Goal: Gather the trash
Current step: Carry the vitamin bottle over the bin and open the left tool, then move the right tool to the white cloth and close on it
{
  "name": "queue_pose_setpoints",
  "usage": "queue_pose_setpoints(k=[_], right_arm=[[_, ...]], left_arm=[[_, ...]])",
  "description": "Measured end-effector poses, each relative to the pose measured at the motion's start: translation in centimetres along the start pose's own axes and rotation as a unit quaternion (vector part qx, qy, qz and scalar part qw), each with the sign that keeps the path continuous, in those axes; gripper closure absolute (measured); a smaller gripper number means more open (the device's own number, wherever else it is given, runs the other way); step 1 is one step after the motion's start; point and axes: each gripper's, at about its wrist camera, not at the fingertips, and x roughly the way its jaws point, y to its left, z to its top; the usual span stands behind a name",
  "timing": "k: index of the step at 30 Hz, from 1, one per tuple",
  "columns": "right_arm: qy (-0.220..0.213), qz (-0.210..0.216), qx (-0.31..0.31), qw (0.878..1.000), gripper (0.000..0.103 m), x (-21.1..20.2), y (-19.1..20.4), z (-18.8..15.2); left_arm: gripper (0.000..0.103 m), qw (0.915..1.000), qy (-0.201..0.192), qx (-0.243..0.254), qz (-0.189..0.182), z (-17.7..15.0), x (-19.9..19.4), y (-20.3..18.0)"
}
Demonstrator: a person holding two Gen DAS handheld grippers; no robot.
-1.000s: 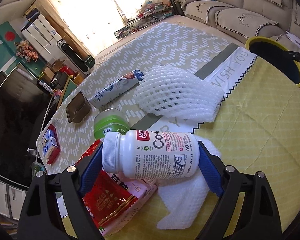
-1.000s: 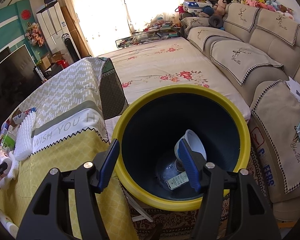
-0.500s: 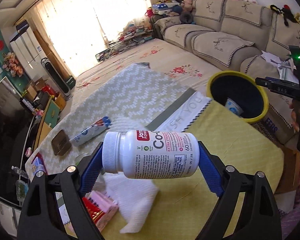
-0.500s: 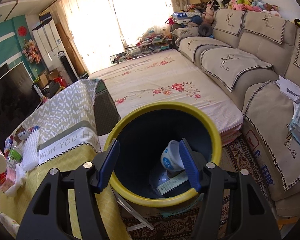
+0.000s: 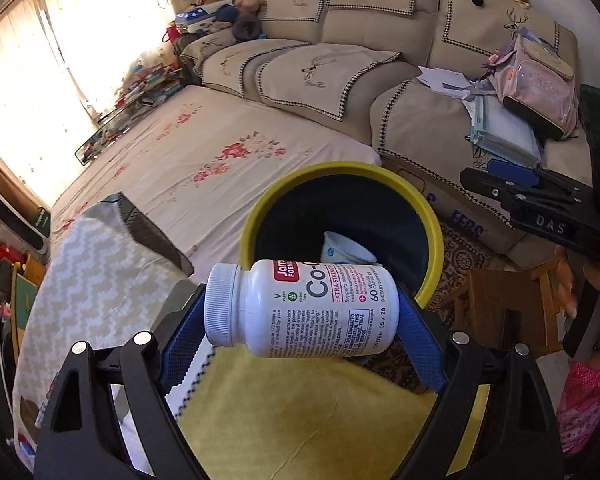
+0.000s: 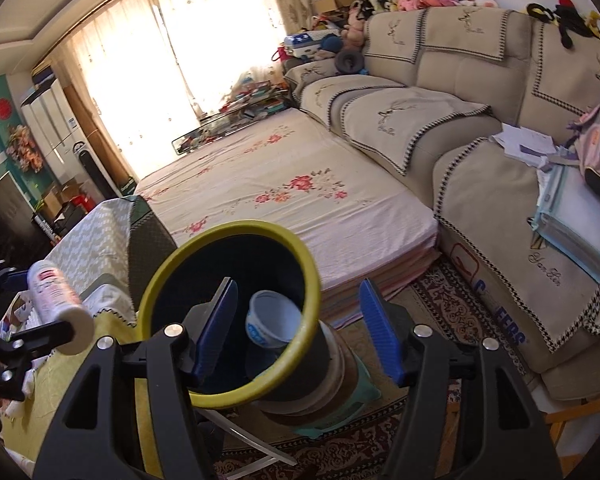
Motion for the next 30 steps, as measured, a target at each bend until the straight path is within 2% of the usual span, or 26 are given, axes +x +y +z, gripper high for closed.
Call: queue_pose_setpoints(k=[3,6,10,12,17,21,25,30], right_arm=[[0.004,-0.009,0.008,1.000,0.042,0.0,-1.2,0.0],[0.004,-0.013,0.010,1.000,0.042,0.0,-1.7,0.0],[0.004,-0.013,0.008,1.000,0.042,0.0,-1.7,-0.1],[0.006,-0.010,0.005,1.000,0.042,0.0,-1.5,-0.2],[0.010,0.004,-0.010,1.000,0.042,0.0,0.2,-0.4],[0.012,0.017,-0.026,0.999,0.042,-0.1,1.9,-0.5],[0.012,0.029,-0.042,0.999,0.040,-0.4,3.9,-0.8],[0.023,0.055,-0.069,0.996,0.040,-0.3,6.9,-1.6]], left_arm=[[0.016,0.9998,0.010,0.007,-0.013,2.0,3.0,-0.8],[0.014,0.9994,0.021,-0.009,-0.027,3.1,5.0,-0.4],[0.010,0.9981,0.003,-0.045,-0.041,3.2,4.4,0.9],[0.010,0.9979,-0.007,-0.053,-0.037,2.7,3.4,1.4],[0.010,0.9955,-0.048,-0.076,-0.027,0.6,-2.0,2.4],[0.007,0.9893,-0.097,-0.109,-0.009,-1.9,-7.5,3.3],[0.005,0.9774,-0.145,-0.153,0.020,-6.2,-13.4,4.4],[0.005,0.9602,-0.171,-0.211,0.067,-12.7,-18.8,6.0]])
